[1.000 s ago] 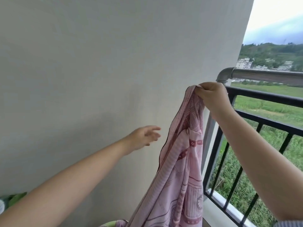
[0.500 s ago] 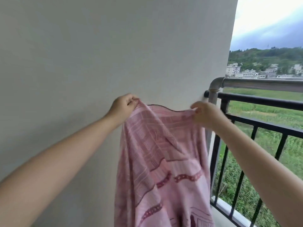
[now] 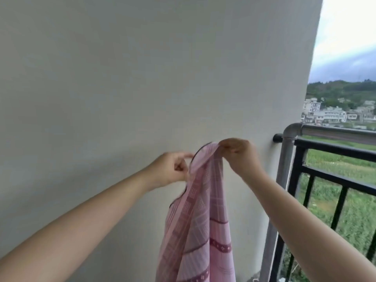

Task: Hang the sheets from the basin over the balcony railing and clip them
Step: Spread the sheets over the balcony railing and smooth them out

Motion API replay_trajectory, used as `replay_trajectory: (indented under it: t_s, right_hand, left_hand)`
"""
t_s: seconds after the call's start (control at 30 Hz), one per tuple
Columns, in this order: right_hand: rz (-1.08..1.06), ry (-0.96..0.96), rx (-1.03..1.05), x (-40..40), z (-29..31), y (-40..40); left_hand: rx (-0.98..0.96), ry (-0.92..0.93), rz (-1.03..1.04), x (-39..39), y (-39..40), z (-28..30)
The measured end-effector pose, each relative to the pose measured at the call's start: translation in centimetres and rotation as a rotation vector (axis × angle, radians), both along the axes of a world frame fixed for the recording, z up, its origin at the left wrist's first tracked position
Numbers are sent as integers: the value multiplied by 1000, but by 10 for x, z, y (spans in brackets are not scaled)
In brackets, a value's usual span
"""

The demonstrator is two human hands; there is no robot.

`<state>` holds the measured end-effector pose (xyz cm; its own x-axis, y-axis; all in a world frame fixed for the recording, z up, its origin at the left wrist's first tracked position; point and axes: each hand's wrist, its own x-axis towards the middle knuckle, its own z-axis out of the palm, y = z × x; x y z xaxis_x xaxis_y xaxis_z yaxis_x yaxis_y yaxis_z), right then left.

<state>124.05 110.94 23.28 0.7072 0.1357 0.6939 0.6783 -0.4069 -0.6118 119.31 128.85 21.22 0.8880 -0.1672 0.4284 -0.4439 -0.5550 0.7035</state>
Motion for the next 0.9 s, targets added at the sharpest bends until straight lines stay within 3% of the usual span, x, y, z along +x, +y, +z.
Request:
replay_trajectory:
  t_s: [0.1, 0.27, 0.37, 0.43, 0.5, 0.57, 0.63, 0.73, 0.83, 0.9]
  right_hand:
    - [-23, -44, 6, -3, 17, -6]
    - [-24, -62, 91, -4, 31, -16]
    - [-39, -58, 112, -9, 34, -27]
    - [-106, -63, 119, -10, 35, -38]
    - [-295, -86, 11, -1, 30, -54]
    - [-476, -54, -262, 7, 21, -67]
    - [-332, 86, -453, 2, 8, -63]
    - [73, 198, -505, -14, -12, -26]
    - [162, 157, -411, -12, -24, 9]
    - [133, 128, -320, -9, -17, 12]
  left_hand:
    - [217, 56, 51, 2, -4, -35]
    - [-27, 122, 66, 17, -18, -71]
    - [146, 73, 137, 29, -14, -83]
    - [119, 101, 127, 33, -9, -85]
    - [28, 95, 144, 33, -4, -78]
    - [14, 6, 202, 33, 2, -56]
    - [58, -116, 243, 29, 3, -19]
    - [245, -248, 209, 18, -8, 32]
    - [294, -289, 169, 4, -22, 56]
    - [203, -232, 105, -2, -20, 57]
